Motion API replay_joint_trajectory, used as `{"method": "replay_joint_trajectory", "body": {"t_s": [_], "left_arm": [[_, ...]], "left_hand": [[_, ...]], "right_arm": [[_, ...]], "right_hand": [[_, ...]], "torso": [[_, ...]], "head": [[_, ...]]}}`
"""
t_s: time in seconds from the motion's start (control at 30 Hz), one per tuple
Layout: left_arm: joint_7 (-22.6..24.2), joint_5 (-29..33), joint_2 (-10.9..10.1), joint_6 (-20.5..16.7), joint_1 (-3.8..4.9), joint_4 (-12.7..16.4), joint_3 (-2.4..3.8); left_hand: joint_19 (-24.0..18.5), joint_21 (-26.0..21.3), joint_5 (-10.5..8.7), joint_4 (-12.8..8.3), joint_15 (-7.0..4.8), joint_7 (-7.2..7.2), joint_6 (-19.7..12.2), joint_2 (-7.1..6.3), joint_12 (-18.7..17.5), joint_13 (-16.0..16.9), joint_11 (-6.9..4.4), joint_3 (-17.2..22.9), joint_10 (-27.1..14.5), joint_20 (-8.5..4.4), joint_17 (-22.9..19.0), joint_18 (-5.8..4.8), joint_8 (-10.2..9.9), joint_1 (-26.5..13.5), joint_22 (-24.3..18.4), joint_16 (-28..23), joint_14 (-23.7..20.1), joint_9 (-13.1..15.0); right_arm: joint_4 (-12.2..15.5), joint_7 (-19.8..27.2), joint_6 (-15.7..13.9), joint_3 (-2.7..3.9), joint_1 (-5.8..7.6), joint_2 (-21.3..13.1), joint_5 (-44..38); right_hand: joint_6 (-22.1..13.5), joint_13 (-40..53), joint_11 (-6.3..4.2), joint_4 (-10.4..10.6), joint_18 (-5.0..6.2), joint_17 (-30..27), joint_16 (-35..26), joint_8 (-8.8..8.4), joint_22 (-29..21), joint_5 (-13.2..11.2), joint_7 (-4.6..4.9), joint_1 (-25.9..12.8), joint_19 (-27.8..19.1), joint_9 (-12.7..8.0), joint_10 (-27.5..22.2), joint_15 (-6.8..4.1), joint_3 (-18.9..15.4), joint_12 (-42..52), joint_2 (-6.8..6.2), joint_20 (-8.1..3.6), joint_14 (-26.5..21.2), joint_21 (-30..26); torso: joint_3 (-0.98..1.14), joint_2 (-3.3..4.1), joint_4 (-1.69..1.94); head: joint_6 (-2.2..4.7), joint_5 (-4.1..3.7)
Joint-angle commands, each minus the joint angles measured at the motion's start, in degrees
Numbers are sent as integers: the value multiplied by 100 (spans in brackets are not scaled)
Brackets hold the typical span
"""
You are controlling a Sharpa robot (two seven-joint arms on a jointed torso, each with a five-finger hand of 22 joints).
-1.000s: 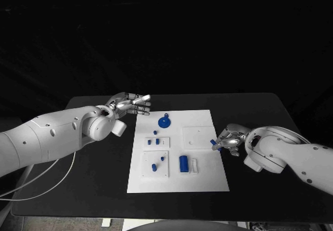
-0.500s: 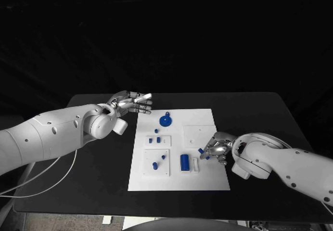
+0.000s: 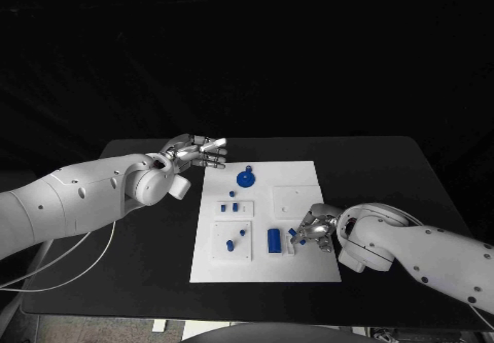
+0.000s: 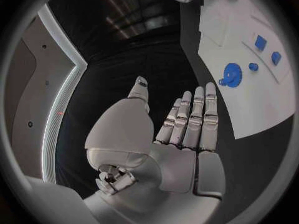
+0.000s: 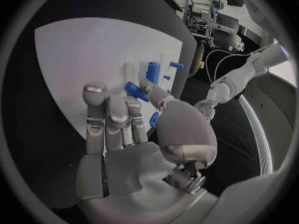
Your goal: Assemble the parts on the task board
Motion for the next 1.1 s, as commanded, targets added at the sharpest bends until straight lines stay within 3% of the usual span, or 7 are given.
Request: {"method": "replay_joint_trajectory", "body": {"t_s": [0.03,0.43,1.1], "left_arm": [[23,-29,13,48,6,18,3],[16,-38,-2,43,6,17,2],[0,-46,-13,42,6,17,2]], "left_hand": [[37,-5,-26,10,-2,-1,19,-18,-18,-4,4,24,-10,-22,-6,46,-13,-14,2,-24,-27,4],[37,-5,-26,10,-2,-1,19,-18,-18,-4,4,24,-10,-22,-6,46,-13,-14,2,-24,-27,4],[35,-6,-25,17,-1,0,8,-20,-16,-4,4,28,-13,-19,-6,48,-12,0,1,-24,-28,4]], "right_arm": [[-2,-88,261,-48,-24,60,-215],[-10,-151,376,-82,-34,55,-361],[-60,-288,675,-91,-40,66,-381]], "right_hand": [[135,10,14,59,-61,-8,-3,15,203,-45,-101,-102,295,11,48,-8,10,-7,8,-19,41,1],[157,49,5,121,-75,-21,9,14,190,-119,-117,-418,296,4,82,-13,153,-22,62,-26,43,27],[139,42,9,219,-77,-24,11,13,191,-202,-118,-560,294,2,66,-8,143,-48,61,-22,41,41]], "torso": [[6,-2,5],[3,1,-2],[1,0,2]], "head": [[2,1],[-21,10],[-38,25]]}}
